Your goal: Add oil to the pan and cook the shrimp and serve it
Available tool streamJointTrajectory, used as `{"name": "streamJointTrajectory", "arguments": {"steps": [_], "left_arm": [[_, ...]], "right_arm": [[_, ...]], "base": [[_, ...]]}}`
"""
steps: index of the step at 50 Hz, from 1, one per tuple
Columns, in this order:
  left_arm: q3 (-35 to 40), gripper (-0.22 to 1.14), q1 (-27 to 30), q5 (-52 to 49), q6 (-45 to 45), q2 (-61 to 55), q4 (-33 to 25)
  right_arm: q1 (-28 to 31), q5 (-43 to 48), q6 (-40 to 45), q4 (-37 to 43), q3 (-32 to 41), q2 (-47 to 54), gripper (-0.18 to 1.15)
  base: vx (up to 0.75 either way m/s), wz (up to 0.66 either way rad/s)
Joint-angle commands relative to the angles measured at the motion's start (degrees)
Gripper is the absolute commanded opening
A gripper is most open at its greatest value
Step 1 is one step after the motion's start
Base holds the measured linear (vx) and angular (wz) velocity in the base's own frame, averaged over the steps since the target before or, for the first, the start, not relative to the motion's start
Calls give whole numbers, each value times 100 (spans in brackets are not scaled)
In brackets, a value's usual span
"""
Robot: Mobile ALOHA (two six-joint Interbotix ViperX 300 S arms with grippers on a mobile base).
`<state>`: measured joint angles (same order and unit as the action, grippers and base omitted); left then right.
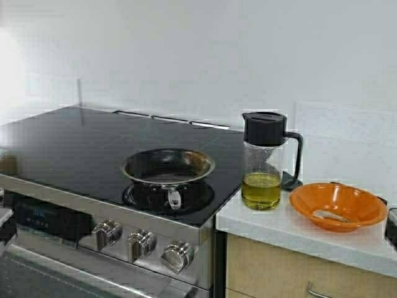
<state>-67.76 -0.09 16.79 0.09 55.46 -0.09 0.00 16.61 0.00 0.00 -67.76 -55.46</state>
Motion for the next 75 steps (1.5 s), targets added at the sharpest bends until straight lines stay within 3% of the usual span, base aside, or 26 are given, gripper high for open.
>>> {"name": "streamJointTrajectory", "arguments": {"steps": [1,5,6,9,12,18,27,38,48,56,66,75], "left_arm": [[18,4,-18,-18,35,44,141],[18,7,-18,-18,26,53,141],[18,6,-18,-18,26,53,141],[9,4,-18,-18,-9,53,141],[-9,3,-18,-18,-53,53,141],[-18,3,-18,-35,-62,53,141],[-35,3,-18,-53,-70,53,123],[-53,3,-18,-53,-79,53,123],[-70,3,-18,-53,-88,53,105],[-97,3,-18,-53,-88,70,97],[-132,3,-18,-53,-149,70,97],[-149,3,-18,-53,-185,70,97]], "right_arm": [[149,0,123,18,79,88,17],[299,-44,229,9,105,132,51],[369,-44,255,9,114,176,67],[527,-44,281,9,141,299,98],[729,-35,255,0,176,439,113],[1081,70,246,26,255,870,100],[1661,826,246,308,123,1863,102],[2109,1811,237,1345,-352,3059,102],[2461,2760,229,1485,-475,4447,102],[2927,3524,237,1907,-404,5783,102],[3463,4702,290,3111,-185,7444,102],[3560,4975,492,3234,246,8332,102]], "base": [[0,0],[0,0],[0,0],[0,0],[0,0],[0,0],[0,0],[0,0],[0,0],[0,0],[0,0],[0,0]]}}
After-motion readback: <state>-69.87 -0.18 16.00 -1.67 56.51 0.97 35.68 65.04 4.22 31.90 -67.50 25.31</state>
